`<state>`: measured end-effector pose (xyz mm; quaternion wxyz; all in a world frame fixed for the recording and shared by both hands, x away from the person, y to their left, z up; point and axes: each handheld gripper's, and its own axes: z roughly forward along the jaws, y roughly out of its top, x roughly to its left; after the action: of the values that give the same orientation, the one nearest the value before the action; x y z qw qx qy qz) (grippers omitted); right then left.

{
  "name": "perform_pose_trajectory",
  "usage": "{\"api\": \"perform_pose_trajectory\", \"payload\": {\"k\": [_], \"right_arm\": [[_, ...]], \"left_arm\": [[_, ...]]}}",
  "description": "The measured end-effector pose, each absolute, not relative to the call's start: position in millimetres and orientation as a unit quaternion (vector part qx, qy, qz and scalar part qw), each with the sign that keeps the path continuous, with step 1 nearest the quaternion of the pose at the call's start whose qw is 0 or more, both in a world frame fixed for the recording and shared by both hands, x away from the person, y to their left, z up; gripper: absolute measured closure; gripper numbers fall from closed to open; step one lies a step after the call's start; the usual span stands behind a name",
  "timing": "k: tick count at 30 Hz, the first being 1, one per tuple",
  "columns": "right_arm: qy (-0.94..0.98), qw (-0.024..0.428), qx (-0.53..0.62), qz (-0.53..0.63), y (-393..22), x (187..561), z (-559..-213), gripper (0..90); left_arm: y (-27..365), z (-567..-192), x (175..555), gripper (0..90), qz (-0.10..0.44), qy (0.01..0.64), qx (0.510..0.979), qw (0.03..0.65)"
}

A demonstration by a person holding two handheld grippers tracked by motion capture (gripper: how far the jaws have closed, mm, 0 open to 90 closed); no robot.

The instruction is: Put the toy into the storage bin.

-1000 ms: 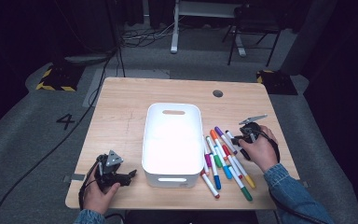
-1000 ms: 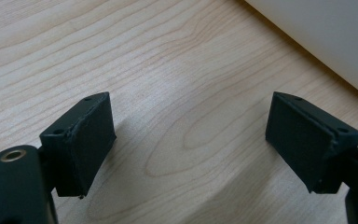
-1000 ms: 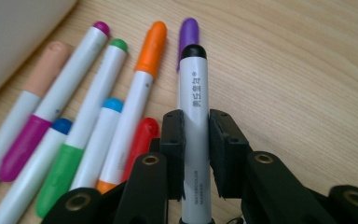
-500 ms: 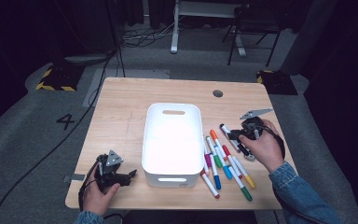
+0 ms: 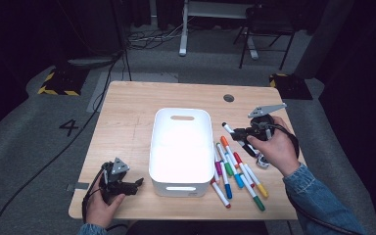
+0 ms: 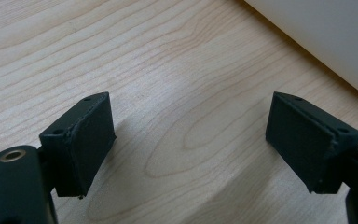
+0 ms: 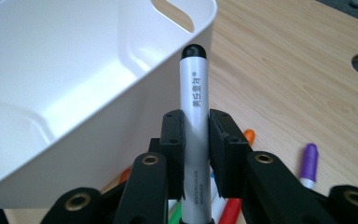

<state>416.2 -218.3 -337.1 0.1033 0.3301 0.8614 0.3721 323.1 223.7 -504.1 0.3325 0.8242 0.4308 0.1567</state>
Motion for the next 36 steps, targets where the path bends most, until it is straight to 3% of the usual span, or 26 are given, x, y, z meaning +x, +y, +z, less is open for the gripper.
{"api": "perform_pose_trajectory", "payload": {"k": [16, 36], "right_arm": [[0.872, 0.085, 0.284, 0.388, -174.0, 407.4, -314.4, 76.9], [0.889, 0.052, 0.229, 0.393, -106.9, 398.6, -316.1, 76.9]], "left_arm": [[223.1, -504.3, 324.3, 15.4, 0.157, 0.430, 0.824, 0.333], [223.0, -504.5, 325.6, 15.3, 0.151, 0.428, 0.826, 0.334]]}}
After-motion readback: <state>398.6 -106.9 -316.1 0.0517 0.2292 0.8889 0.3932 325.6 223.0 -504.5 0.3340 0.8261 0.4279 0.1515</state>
